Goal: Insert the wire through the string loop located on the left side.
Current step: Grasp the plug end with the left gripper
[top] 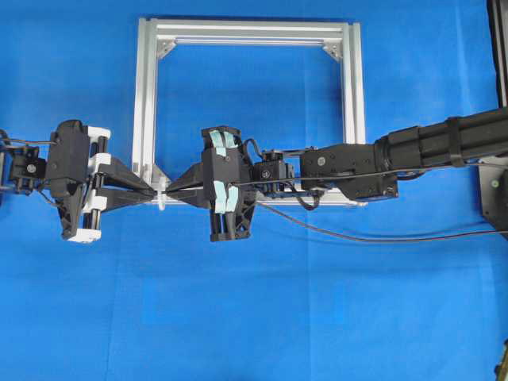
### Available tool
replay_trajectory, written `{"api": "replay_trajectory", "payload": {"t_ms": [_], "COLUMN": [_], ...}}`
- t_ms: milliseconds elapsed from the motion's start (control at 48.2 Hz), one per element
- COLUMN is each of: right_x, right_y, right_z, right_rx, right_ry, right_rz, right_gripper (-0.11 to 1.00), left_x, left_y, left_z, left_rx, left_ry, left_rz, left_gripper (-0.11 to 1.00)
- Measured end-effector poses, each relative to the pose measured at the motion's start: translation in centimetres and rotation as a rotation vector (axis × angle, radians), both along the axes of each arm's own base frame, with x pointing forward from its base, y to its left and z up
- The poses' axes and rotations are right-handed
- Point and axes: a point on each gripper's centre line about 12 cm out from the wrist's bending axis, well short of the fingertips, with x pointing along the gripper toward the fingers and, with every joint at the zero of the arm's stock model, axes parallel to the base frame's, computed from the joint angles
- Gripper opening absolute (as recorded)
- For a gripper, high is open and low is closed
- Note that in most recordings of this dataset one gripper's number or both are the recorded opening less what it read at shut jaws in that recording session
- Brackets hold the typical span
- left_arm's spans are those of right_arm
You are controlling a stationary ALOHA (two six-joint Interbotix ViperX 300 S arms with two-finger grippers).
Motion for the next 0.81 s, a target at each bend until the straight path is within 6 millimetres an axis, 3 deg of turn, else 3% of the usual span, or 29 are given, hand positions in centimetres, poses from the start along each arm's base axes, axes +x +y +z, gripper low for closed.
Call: {"api": "replay_trajectory", "payload": {"t_ms": [208, 270, 810], "right_x": [0.0, -0.1, -0.3], "right_y": [0.0, 0.1, 0.1], "right_z": [0.0, -0.1, -0.4], "right_rx": [-0.001, 0.000, 0.001], "right_ry": [0.003, 0.005, 0.014], "right_rz": [0.001, 0.002, 0.002], "right_gripper": [0.80, 0.92, 0.91], "left_x": [-0.3, -0.6, -5.0], "left_y": [0.0, 0.1, 0.4], "left_z": [-0.2, -0.2, 0.4], "left_rx": [0.001, 0.001, -0.022], "left_ry": [0.012, 0.015, 0.073], "left_rz": [0.000, 0.000, 0.002], "left_gripper": [0.08, 0.08, 0.08]}}
